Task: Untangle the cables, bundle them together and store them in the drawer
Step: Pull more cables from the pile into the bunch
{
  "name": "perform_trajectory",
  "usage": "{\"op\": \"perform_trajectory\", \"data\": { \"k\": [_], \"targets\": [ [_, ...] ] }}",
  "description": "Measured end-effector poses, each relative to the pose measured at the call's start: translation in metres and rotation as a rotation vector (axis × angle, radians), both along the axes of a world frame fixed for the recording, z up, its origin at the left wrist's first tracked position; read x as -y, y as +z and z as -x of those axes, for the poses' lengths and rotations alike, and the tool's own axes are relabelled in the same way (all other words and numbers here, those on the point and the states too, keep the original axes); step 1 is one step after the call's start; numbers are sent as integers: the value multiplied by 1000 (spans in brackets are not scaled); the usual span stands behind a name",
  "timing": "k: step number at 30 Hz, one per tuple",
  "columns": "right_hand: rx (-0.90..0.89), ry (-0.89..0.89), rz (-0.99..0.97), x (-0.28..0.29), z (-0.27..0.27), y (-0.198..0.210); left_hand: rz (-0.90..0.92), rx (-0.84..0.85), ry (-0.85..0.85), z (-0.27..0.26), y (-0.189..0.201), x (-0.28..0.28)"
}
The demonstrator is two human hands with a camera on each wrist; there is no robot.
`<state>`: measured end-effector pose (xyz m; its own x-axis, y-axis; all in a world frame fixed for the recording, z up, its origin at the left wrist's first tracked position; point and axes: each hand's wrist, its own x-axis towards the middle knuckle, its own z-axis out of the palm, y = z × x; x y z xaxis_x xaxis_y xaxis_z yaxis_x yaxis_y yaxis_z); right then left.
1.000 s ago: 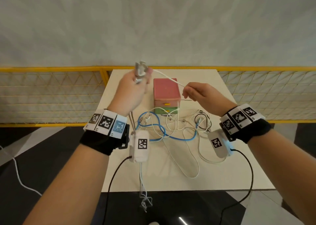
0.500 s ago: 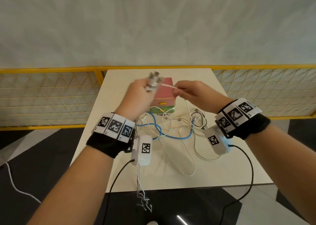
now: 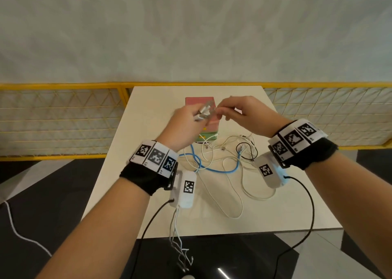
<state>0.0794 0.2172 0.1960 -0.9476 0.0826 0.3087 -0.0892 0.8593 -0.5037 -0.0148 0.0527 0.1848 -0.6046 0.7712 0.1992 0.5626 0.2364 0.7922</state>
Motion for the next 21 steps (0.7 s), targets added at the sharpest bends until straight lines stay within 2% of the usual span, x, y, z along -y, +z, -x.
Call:
{"op": "perform_trajectory", "data": {
  "k": [3,5,7,10,14,17,19,21],
  "targets": [
    [81,-49,155,-20,-3,-6,-226,83,189,9,12,4],
    [121,-136,176,-38,-10,-16,-404,146,376,22,22,10],
    [119,-196,151,-50,-18,-23,-448,153,435,33,27,17],
    [90,-206,36,-45,-20,-15,-389,90,341,33,24,19],
    [-17,-69,-84,-20,-8,10,-201,87,85,7,21,0],
    [-105,-5,-129,-8,-5,25,-105,3,-9,-2,20,-9],
    [-81,-32,-118,-8,-11,29,-160,28,39,-2,22,-7],
    [24,-114,-111,-15,-24,26,-343,107,172,5,29,0]
  ]
}}
